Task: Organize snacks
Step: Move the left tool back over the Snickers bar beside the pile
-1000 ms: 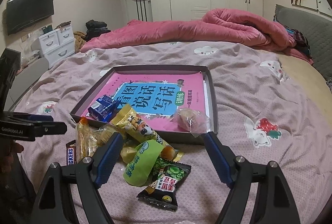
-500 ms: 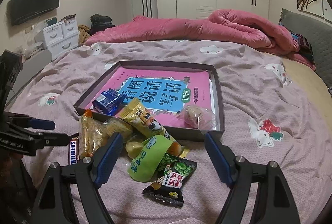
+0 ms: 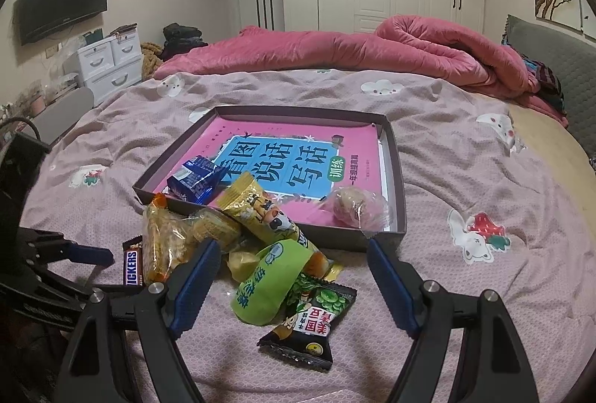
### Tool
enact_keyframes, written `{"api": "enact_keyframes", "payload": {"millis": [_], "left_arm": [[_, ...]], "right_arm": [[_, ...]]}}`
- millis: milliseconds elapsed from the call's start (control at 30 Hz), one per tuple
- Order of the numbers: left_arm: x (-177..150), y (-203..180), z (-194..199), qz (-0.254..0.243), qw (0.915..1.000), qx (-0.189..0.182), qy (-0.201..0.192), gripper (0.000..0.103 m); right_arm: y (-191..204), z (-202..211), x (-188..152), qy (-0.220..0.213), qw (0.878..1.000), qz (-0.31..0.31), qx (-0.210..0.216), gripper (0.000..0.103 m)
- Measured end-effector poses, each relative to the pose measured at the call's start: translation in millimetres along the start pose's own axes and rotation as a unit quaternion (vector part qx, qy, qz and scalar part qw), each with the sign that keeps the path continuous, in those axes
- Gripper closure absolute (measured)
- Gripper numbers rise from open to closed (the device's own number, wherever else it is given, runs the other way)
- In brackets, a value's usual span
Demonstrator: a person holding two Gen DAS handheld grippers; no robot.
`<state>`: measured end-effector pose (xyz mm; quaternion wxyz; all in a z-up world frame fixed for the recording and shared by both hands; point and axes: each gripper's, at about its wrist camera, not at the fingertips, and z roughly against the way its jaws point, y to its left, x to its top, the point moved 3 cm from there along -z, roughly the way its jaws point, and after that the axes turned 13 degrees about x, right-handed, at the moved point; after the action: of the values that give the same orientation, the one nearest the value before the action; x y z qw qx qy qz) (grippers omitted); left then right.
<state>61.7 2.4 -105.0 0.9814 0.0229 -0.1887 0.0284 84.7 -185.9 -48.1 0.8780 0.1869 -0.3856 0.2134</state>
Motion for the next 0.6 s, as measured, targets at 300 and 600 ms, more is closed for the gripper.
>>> {"api": "enact_keyframes", "payload": {"millis": [300,600], "left_arm": [[1,-8,-13,-0.014,0.9994,0.032,0.003,0.021],[-3,4,-11,-0.008,0.9996,0.023,0.014,0.021]], "right_arm": [[-3,-8,-1,0.008,1.000,-0.003,0.003,0.023],[-5,-26,4,0.022,1.000,0.015,-0.002,0.023]]}}
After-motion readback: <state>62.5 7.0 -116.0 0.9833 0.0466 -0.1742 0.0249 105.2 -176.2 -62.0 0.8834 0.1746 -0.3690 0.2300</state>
